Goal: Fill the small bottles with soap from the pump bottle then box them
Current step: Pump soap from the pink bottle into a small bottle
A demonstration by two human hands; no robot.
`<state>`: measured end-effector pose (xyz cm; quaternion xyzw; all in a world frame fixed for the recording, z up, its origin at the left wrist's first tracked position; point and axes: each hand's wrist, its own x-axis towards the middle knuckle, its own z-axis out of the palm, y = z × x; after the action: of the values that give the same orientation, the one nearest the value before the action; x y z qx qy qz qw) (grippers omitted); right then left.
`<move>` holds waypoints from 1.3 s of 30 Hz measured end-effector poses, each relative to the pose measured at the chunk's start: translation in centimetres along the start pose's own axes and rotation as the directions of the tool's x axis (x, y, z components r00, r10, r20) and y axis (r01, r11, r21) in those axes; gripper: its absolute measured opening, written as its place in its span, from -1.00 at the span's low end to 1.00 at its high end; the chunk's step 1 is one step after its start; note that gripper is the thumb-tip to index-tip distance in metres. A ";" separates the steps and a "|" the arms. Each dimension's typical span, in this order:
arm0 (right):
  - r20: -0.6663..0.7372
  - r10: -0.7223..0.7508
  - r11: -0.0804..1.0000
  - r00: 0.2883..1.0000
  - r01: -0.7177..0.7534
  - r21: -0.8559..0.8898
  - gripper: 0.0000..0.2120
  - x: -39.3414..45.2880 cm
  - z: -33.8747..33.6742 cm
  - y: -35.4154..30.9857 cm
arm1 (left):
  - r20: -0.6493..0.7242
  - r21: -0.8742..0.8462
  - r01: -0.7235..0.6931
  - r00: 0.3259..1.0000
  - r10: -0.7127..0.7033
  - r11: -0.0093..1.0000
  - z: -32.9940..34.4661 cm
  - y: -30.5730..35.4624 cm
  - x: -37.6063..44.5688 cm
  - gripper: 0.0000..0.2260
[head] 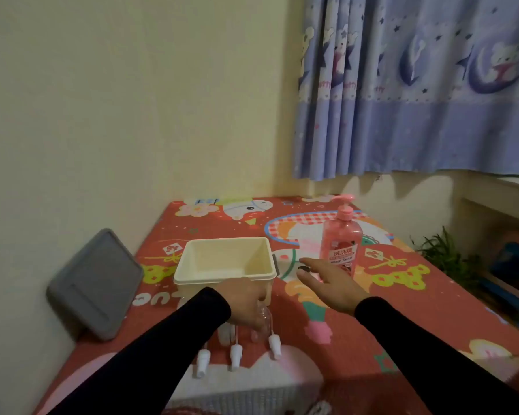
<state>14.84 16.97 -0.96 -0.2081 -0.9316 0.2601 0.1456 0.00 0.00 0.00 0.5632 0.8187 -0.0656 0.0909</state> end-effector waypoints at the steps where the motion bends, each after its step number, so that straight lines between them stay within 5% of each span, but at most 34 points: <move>1: -0.001 0.005 1.000 1.000 -0.005 0.010 -0.42 0.0 0.1 0.1 | 0.005 0.012 -0.011 1.000 0.011 1.000 0.1 0.2 0.1 -0.59; 14: -0.025 0.015 1.000 1.000 -0.015 -0.006 -0.47 0.1 -0.2 1.2 | -0.129 -0.122 -0.044 0.991 0.028 0.992 -1.1 0.0 0.5 -0.89; 20: -0.127 -0.058 0.998 0.990 0.060 0.017 -0.54 0.7 -2.4 0.8 | -0.221 -0.286 -0.047 0.975 -0.018 0.957 -4.2 -1.0 0.8 -0.79; 27: -0.301 -0.112 0.983 0.947 0.149 0.104 -0.64 2.5 -7.3 -0.4 | -0.332 -0.633 -0.144 0.938 -0.098 0.761 -6.9 0.3 3.8 -0.78; 34: -0.541 -0.094 0.977 0.836 0.183 0.113 -0.67 6.4 -12.1 -0.1 | -0.398 -0.671 -0.200 0.910 -0.119 0.714 -9.1 1.8 8.0 -0.74; 39: -0.552 -0.065 0.992 0.831 0.114 0.054 -0.57 10.1 -14.6 0.4 | -0.421 -0.659 -0.194 0.895 -0.143 0.727 -10.0 2.7 11.3 -0.68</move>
<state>11.72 28.10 12.47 -0.2238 -0.8476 0.2215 0.4271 -2.12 13.34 7.18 0.5002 0.7744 0.3731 0.1041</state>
